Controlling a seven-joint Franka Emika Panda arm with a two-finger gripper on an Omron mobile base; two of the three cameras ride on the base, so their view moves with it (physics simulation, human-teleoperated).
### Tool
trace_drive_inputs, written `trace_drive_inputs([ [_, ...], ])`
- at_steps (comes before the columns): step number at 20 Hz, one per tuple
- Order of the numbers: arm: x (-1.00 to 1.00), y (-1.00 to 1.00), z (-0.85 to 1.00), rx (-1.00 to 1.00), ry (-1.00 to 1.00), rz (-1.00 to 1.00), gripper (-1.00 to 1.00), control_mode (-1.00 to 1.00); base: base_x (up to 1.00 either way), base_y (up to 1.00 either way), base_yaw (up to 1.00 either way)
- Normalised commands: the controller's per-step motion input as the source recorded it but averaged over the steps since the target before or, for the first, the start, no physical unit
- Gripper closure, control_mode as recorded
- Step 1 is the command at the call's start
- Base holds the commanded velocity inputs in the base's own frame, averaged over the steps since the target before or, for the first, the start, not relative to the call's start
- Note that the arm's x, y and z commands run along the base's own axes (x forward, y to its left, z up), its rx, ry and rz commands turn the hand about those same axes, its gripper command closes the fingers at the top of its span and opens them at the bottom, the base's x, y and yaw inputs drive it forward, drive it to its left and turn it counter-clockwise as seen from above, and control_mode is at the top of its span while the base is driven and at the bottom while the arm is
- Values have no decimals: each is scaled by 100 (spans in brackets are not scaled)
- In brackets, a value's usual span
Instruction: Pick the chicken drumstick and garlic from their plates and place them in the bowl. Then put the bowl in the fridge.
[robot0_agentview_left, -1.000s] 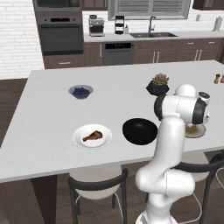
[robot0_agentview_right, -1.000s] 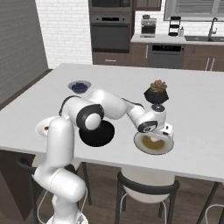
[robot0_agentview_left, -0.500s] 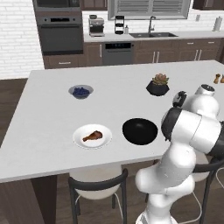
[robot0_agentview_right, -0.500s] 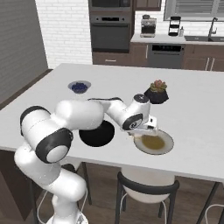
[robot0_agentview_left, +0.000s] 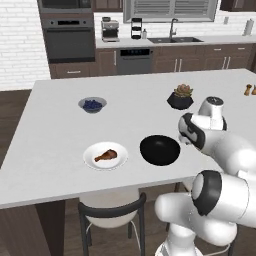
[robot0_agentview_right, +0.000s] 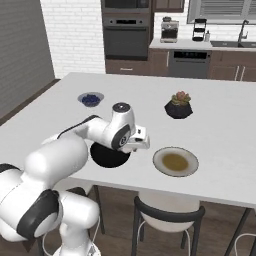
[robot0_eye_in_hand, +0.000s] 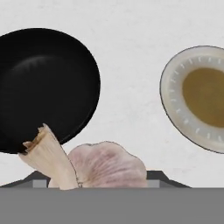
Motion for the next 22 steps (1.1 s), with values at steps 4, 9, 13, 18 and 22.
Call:
trace_drive_inputs([
  [4,41,100,-2,0,6,0,100,-100,0,0,0],
  [9,61,84,0,0,2,0,100,-100,0,0,0],
  [13,38,26,-35,5,8,0,100,-100,0,0,0],
  [18,3,0,-49,6,10,0,100,-100,0,0,0],
  [22,1,0,-35,4,2,0,100,-100,0,0,0],
])
